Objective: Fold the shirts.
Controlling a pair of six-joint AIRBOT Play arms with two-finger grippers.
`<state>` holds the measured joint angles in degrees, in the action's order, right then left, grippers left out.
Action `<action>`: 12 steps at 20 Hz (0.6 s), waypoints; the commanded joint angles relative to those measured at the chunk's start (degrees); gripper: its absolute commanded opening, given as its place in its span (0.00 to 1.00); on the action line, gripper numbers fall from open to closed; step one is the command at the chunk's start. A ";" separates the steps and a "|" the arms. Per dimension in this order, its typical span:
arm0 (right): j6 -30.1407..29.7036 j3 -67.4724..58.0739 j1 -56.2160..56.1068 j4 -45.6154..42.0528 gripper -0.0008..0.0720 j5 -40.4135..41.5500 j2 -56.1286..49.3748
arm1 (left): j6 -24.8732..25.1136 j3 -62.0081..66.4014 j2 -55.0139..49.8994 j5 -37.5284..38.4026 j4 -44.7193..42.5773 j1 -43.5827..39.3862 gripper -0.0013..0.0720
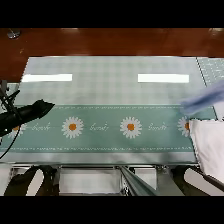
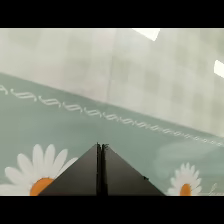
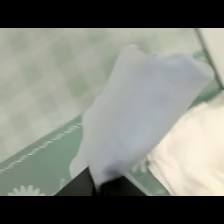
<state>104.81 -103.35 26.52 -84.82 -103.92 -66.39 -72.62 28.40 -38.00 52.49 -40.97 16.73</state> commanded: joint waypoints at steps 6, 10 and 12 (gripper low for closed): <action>3.48 43.63 25.42 -14.80 0.04 -2.43 31.52 | 3.19 0.85 -0.11 -4.39 3.72 0.09 0.05; -1.99 53.94 36.33 -20.06 0.88 -0.35 34.60 | 3.17 5.09 -2.25 -4.33 3.78 0.02 0.05; -1.38 50.14 36.33 -8.57 0.87 3.96 29.68 | 3.23 9.35 -6.01 -4.68 3.65 0.11 0.05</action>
<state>104.97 -54.72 59.02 -100.95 -104.22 -35.11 -69.58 33.78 -40.91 48.47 -37.30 16.73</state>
